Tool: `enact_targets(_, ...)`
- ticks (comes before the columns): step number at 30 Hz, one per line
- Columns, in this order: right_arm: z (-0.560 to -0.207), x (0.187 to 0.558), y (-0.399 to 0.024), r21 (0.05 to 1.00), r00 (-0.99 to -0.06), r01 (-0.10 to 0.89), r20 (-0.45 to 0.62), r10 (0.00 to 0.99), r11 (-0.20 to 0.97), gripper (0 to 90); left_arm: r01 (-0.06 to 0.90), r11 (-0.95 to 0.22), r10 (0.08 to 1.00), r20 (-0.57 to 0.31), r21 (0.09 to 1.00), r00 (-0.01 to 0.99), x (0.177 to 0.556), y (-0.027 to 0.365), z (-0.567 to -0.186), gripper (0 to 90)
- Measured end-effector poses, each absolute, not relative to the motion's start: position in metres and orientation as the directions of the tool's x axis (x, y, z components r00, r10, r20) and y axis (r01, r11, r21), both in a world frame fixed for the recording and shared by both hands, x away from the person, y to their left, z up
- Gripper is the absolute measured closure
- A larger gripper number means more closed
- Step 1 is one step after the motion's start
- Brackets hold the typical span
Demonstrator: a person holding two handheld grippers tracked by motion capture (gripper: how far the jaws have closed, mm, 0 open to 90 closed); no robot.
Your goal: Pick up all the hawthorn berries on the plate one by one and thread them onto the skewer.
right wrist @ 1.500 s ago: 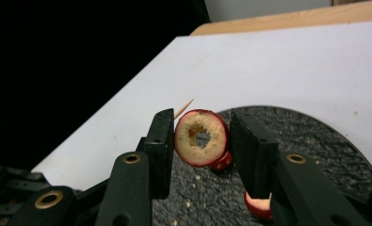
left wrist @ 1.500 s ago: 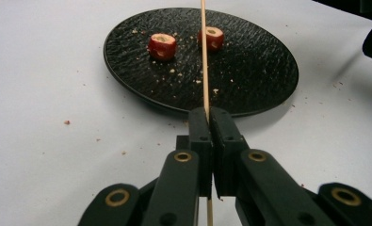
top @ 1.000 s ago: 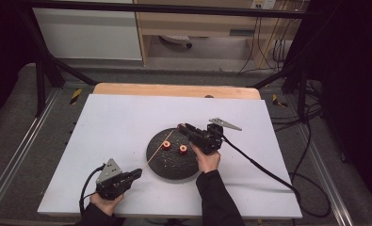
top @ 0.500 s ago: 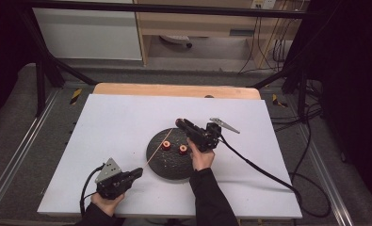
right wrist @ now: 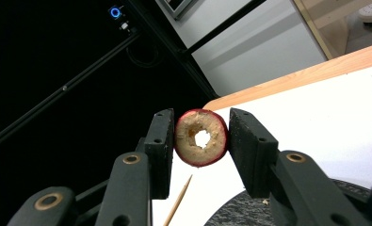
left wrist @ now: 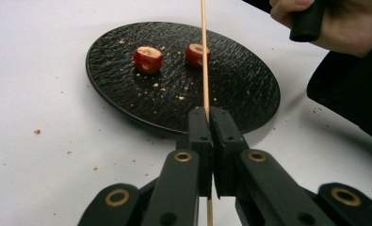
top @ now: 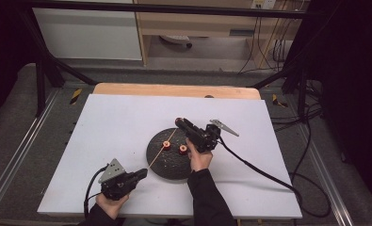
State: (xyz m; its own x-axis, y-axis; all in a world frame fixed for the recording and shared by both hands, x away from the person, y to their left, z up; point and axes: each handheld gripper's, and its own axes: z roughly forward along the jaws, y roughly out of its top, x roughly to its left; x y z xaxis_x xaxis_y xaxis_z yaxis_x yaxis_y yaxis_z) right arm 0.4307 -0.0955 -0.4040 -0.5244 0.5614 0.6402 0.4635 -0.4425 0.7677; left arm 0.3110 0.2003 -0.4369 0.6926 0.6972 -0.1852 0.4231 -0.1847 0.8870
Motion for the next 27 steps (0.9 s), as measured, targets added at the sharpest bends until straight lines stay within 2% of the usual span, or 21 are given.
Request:
enact_targets(18,-0.408,0.428,-0.092,0.761,-0.528,0.468,0.649,0.549,-0.45,62.0,0.428,-0.158,0.697,-0.206,0.89,0.686,0.311,0.197,-0.437,87.7)
enact_targets(27,-0.412,0.427,-0.09,0.754,-0.524,0.467,0.657,0.542,-0.462,62.0,0.45,-0.118,0.706,-0.243,0.885,0.665,0.311,0.189,-0.437,87.9)
